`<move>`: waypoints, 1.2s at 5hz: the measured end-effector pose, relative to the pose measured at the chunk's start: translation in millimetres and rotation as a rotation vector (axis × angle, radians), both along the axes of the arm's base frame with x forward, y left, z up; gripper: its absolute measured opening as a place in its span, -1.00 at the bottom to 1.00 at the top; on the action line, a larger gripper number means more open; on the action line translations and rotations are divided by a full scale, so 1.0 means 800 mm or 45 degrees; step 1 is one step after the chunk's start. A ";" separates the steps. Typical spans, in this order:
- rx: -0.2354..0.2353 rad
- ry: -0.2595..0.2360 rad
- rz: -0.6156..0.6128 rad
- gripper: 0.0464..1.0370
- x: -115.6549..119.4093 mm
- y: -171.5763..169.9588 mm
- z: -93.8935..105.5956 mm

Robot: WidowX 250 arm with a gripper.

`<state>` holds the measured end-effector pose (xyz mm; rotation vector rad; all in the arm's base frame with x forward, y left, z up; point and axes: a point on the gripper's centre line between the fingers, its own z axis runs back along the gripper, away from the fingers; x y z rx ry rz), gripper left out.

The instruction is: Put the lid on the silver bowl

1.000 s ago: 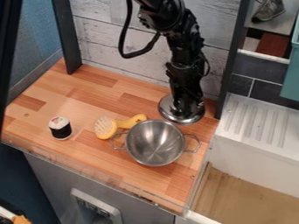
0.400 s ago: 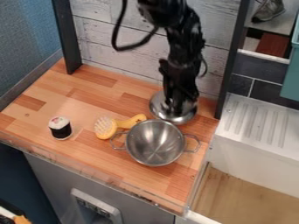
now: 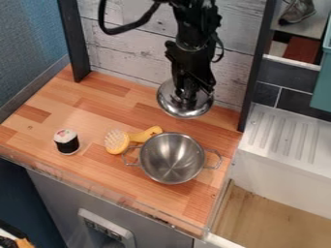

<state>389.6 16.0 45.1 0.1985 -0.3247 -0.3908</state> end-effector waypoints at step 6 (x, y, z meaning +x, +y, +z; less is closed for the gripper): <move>-0.027 0.146 -0.007 -0.53 -0.103 -0.040 -0.014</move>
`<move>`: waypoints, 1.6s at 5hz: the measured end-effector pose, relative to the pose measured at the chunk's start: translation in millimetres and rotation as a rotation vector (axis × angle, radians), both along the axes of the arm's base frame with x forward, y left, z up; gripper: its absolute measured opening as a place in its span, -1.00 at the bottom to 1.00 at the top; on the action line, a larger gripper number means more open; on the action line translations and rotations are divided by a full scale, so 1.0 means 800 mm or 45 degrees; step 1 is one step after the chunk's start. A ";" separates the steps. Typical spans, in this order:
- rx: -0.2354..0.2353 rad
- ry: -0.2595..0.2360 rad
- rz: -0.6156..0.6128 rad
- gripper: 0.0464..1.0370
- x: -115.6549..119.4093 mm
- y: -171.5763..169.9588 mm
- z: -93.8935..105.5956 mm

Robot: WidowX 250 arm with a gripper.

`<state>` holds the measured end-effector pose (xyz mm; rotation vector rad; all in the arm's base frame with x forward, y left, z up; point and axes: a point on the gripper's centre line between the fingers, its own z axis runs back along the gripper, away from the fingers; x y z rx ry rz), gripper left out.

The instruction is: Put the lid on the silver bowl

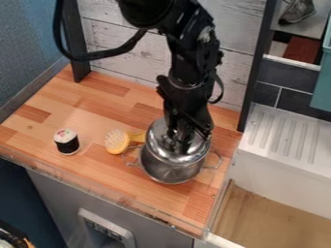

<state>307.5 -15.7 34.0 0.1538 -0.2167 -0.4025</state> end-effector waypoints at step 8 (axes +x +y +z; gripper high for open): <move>-0.036 0.106 -0.024 0.77 -0.009 0.007 -0.043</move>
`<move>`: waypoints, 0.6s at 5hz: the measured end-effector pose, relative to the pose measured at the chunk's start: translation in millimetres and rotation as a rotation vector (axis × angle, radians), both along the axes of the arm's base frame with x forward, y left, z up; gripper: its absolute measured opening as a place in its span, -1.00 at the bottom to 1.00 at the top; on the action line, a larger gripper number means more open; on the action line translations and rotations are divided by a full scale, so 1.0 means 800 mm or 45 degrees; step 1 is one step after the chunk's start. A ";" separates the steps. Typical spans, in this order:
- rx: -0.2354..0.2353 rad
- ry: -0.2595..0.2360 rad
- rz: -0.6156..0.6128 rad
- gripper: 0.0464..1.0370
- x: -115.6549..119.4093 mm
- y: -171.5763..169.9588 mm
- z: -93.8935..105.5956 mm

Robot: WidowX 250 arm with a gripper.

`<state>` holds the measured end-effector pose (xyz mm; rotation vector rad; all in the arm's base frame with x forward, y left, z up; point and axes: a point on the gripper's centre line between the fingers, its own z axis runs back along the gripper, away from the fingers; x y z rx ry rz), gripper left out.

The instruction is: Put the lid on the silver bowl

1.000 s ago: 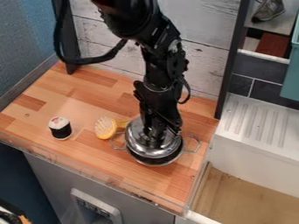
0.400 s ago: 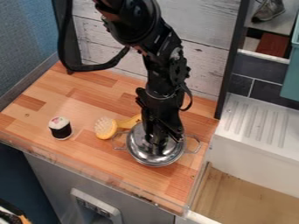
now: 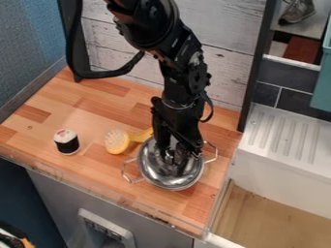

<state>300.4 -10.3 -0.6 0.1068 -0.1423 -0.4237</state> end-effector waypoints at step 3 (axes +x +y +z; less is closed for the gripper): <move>0.000 -0.090 0.039 0.93 0.002 0.004 0.036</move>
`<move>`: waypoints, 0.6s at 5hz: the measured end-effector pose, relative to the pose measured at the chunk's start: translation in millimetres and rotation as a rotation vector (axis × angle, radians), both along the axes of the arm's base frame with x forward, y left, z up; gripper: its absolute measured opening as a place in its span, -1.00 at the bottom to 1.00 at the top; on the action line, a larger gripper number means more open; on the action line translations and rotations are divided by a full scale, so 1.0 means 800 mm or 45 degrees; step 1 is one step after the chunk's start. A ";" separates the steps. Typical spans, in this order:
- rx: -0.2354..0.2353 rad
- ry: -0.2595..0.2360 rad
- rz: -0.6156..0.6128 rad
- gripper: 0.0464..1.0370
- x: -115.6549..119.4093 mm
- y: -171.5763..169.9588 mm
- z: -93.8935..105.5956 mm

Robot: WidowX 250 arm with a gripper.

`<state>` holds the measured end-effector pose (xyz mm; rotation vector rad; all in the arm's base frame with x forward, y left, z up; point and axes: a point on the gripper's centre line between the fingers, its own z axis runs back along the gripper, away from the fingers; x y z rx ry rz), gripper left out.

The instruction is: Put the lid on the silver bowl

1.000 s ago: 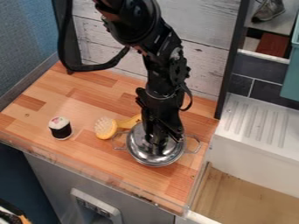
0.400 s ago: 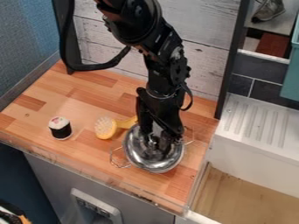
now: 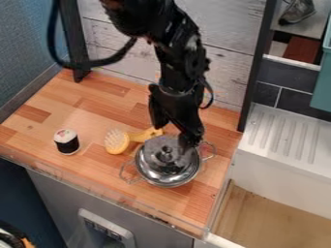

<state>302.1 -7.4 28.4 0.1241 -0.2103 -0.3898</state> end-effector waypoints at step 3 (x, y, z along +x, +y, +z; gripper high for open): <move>-0.004 -0.141 0.002 0.93 0.002 0.007 0.059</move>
